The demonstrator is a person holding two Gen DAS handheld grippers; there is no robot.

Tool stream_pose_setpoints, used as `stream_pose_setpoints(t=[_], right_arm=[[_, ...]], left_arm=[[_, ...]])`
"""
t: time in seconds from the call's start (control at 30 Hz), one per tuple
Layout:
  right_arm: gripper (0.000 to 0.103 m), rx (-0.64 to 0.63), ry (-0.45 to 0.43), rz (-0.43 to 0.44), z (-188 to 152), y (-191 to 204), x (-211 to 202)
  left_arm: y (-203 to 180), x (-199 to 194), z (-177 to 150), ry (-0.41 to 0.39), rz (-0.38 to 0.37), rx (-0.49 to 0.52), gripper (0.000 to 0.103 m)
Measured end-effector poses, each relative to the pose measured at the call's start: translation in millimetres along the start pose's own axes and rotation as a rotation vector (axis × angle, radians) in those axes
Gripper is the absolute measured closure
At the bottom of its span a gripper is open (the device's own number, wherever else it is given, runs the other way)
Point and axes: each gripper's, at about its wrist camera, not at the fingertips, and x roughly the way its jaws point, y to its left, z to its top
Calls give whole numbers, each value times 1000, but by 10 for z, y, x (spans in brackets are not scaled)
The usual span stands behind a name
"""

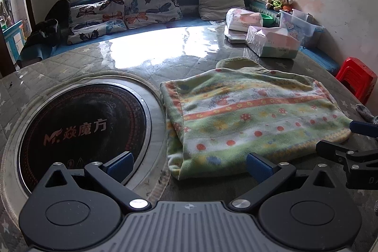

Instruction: Fold clothes

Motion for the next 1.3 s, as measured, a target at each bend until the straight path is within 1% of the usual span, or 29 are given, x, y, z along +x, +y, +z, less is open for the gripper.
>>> stream_pose_setpoints(t=[0.47,0.7,0.9,1.3], right_arm=[[0,6,-32,-22,-145,125,-252],[0,16,-32,-30,-214,179,-321],[0,12,-28,-38,-284,241,-381],[0,25,-43,-36,-366,288,-510]], left_arm=[[-87,-233,-161,-40,-7,43,0],[-59,-269,-231,-20,-23,29,0],[-37,-312,-312,-20,-18,30,0],[-74,-429,-398,-33,-34,38,0]])
